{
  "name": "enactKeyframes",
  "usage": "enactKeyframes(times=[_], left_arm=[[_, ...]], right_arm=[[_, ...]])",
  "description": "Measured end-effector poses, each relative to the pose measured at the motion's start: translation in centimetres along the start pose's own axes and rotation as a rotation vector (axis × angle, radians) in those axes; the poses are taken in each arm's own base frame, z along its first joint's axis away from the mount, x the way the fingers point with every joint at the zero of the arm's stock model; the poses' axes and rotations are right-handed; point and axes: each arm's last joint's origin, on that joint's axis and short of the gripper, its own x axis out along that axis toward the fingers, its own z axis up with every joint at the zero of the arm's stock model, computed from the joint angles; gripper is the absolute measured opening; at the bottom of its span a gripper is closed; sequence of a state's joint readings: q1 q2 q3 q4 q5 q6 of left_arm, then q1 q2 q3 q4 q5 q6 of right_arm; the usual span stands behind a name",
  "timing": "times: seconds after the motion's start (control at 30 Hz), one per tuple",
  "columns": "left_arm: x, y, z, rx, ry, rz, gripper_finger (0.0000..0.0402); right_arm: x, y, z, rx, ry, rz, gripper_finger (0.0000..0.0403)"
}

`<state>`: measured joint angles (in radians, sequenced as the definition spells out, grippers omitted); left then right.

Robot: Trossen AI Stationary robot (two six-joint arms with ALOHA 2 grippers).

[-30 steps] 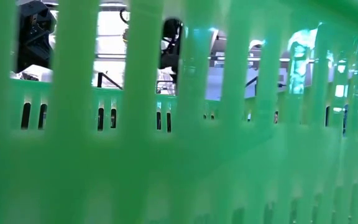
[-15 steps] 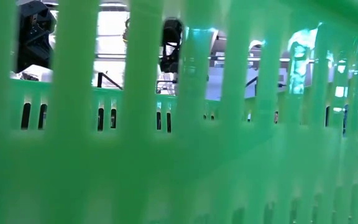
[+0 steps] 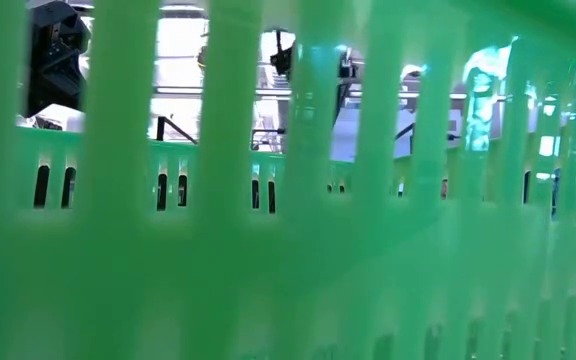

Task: Stack baskets on shelf by color
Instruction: Put the top right black bin on the shelf

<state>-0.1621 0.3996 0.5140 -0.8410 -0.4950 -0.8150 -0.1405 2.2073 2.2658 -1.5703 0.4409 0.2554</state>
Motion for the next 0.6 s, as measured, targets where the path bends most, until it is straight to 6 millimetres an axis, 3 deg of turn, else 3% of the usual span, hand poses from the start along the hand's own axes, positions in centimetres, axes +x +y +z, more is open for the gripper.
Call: enactKeyframes(times=[0.23, 0.37, 0.6], left_arm=[[0.0, 0.6, 0.0, -0.083, -0.093, 0.138, 0.0000], [0.1, 1.4, -0.4, -0.130, -0.098, 0.258, 0.0000], [1.0, 1.6, -0.9, -0.118, 0.110, 0.337, 0.0000]], right_arm=[[-3.2, -2.1, -1.2, 0.122, -0.074, 0.038, 0.0000], [-7.7, -3.3, -3.5, 0.213, -0.182, 0.069, 0.0000], [-14.9, -4.8, -8.7, 0.338, -0.386, 0.145, 0.0000]])
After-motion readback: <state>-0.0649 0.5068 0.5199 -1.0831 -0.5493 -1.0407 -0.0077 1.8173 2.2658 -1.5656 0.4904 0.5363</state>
